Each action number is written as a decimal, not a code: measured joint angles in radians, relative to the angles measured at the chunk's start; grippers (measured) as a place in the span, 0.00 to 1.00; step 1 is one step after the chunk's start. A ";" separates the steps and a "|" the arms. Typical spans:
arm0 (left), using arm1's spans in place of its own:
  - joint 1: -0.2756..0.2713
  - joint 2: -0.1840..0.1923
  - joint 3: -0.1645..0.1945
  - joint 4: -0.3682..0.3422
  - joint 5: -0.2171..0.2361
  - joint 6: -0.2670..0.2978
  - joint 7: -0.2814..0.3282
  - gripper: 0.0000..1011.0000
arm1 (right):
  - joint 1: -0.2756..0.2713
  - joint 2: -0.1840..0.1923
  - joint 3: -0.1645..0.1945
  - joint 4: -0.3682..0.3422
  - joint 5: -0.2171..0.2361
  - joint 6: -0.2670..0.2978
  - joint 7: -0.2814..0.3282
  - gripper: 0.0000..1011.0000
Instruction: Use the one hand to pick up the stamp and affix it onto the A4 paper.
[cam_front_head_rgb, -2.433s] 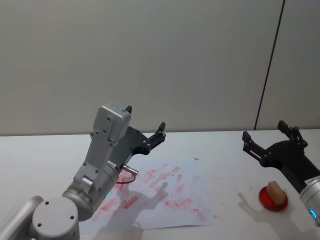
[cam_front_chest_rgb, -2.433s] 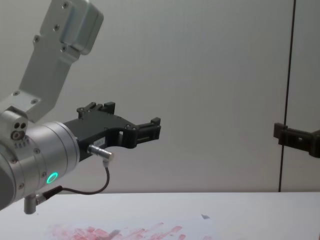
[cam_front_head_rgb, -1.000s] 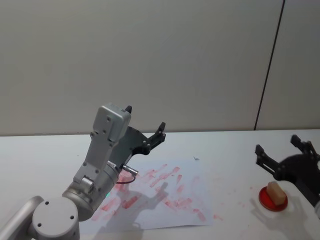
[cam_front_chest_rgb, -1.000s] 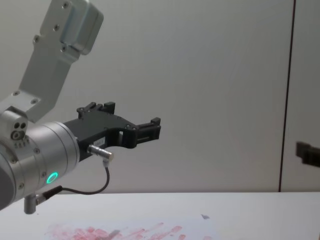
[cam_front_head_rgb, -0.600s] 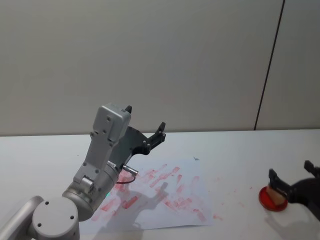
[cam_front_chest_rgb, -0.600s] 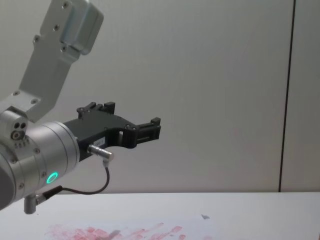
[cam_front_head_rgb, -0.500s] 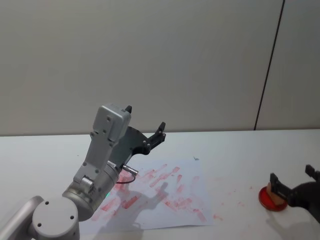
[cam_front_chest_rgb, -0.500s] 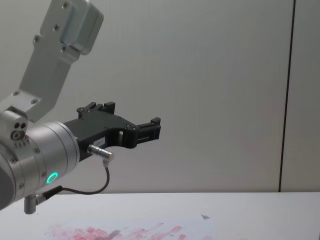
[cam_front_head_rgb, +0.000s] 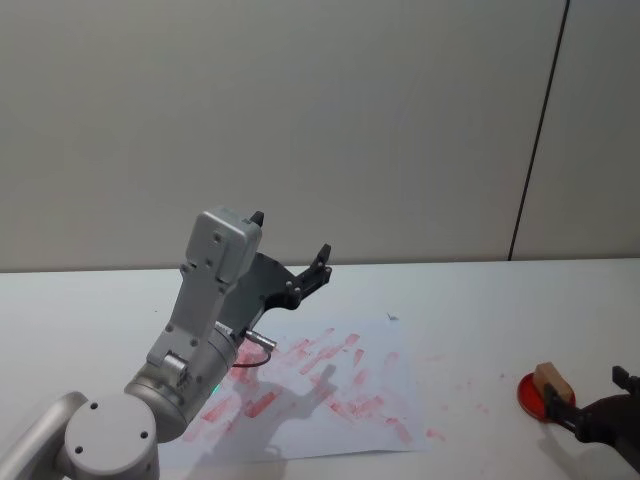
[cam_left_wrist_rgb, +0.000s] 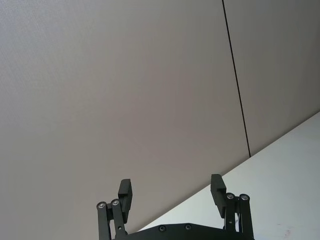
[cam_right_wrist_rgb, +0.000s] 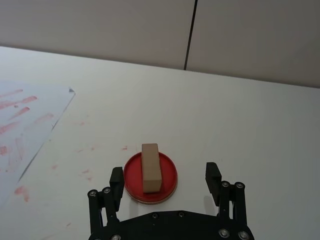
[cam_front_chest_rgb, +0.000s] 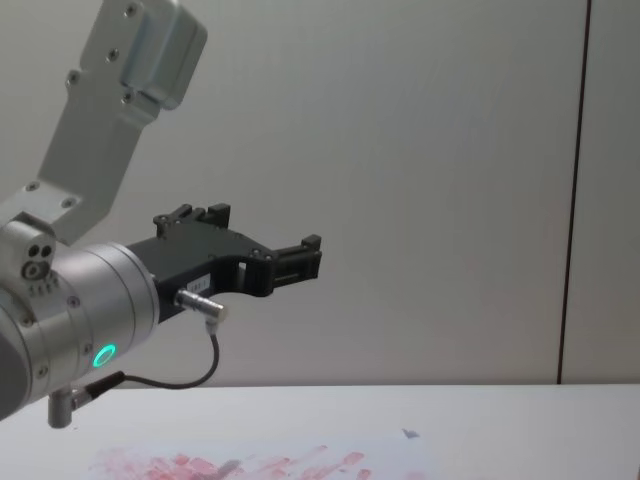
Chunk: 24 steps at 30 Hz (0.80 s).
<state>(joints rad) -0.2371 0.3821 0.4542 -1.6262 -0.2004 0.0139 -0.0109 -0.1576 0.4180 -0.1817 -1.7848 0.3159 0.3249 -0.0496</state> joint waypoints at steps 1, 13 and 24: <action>0.000 0.000 0.000 0.000 0.000 0.000 0.000 0.99 | 0.004 -0.002 -0.001 0.005 -0.004 0.005 0.002 0.99; 0.000 0.000 0.000 0.000 0.000 0.000 0.000 0.99 | 0.066 -0.037 -0.015 0.078 -0.054 0.044 0.037 0.99; 0.000 0.000 0.000 0.000 0.000 0.000 0.000 0.99 | 0.119 -0.066 -0.028 0.142 -0.096 0.059 0.075 0.99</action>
<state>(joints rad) -0.2371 0.3821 0.4542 -1.6262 -0.2004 0.0138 -0.0109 -0.0390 0.3520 -0.2094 -1.6431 0.2196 0.3837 0.0254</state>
